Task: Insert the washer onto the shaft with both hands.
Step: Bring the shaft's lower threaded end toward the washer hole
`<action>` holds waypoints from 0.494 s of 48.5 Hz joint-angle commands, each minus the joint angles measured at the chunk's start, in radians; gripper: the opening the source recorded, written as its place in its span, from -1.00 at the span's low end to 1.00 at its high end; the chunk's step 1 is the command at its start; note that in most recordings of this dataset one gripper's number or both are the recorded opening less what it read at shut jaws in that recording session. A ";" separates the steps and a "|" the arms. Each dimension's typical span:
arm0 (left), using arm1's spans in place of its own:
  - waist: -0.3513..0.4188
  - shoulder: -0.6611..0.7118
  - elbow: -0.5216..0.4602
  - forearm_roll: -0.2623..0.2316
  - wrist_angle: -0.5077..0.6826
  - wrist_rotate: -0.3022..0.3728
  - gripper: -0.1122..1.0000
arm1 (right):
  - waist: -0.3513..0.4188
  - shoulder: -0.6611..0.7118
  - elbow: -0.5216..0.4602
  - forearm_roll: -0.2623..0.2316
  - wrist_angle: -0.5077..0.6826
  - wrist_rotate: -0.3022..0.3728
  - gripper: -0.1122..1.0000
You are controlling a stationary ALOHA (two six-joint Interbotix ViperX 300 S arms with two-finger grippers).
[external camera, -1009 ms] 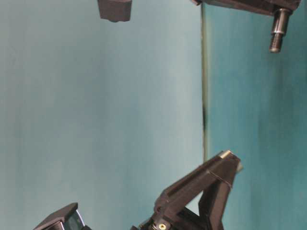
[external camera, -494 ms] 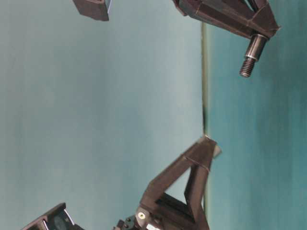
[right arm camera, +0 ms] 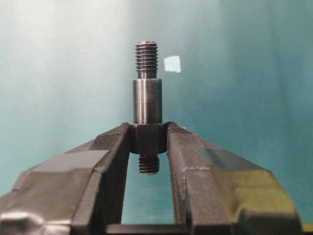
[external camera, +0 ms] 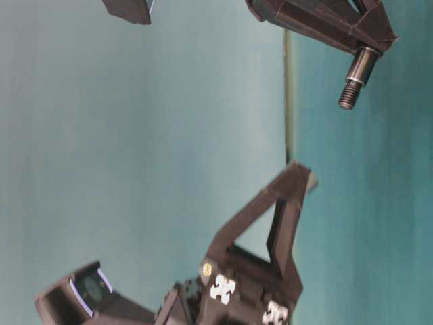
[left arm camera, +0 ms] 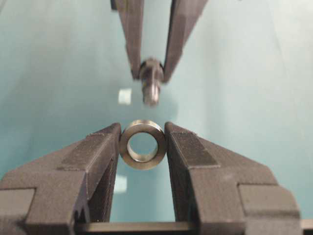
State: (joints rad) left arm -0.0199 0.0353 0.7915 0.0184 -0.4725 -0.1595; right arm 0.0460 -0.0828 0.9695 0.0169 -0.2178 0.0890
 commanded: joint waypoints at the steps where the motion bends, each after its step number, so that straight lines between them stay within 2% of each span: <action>1: -0.005 0.005 -0.032 -0.002 -0.011 -0.002 -0.18 | 0.005 -0.003 -0.014 0.003 -0.017 0.009 -0.80; 24: -0.009 0.015 -0.048 -0.002 -0.012 -0.002 -0.18 | 0.005 0.017 -0.031 0.003 -0.049 0.009 -0.80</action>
State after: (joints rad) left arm -0.0276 0.0583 0.7593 0.0169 -0.4740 -0.1595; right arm 0.0460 -0.0629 0.9603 0.0169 -0.2546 0.0890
